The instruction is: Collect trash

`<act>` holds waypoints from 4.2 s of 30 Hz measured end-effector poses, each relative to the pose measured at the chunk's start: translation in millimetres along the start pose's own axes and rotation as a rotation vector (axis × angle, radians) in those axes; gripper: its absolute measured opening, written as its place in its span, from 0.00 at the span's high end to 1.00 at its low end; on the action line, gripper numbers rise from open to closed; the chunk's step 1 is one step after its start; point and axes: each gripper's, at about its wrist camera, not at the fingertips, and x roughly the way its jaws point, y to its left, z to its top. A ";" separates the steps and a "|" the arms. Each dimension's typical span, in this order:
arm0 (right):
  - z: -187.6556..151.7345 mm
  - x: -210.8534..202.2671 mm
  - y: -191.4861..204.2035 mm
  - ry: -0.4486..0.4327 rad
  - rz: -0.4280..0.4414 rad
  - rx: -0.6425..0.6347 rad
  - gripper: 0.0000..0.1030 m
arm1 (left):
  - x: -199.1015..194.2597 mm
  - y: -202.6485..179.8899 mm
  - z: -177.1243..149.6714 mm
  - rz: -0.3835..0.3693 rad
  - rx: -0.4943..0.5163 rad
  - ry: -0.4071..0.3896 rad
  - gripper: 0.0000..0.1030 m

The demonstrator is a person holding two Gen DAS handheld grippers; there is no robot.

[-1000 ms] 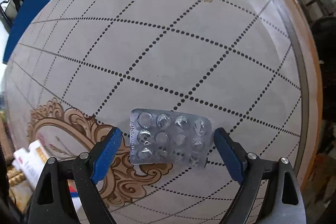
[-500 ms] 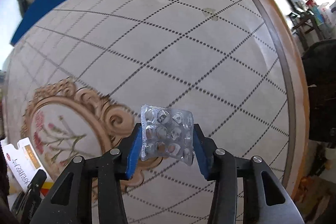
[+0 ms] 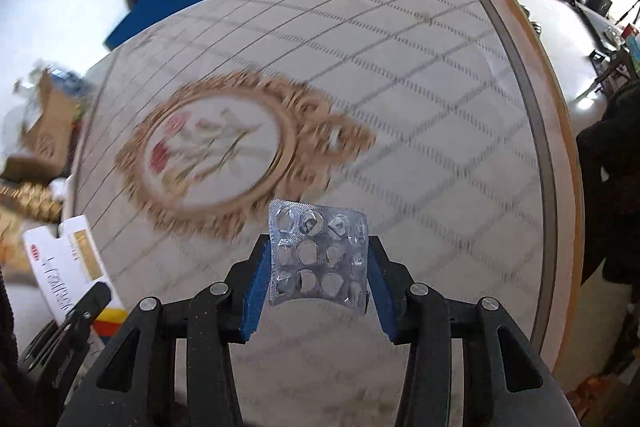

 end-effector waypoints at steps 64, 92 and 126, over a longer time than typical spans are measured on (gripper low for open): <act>-393.8 388.1 -68.7 0.238 -0.138 -0.215 0.00 | 330.8 140.7 -336.8 0.197 0.027 0.394 0.04; -372.7 -120.2 -4.3 0.111 0.073 0.025 0.00 | -90.7 79.1 -250.8 -0.073 0.331 0.226 0.04; -414.7 -279.1 34.6 0.055 0.210 0.062 0.00 | -240.5 85.1 -252.1 -0.369 0.374 0.153 0.00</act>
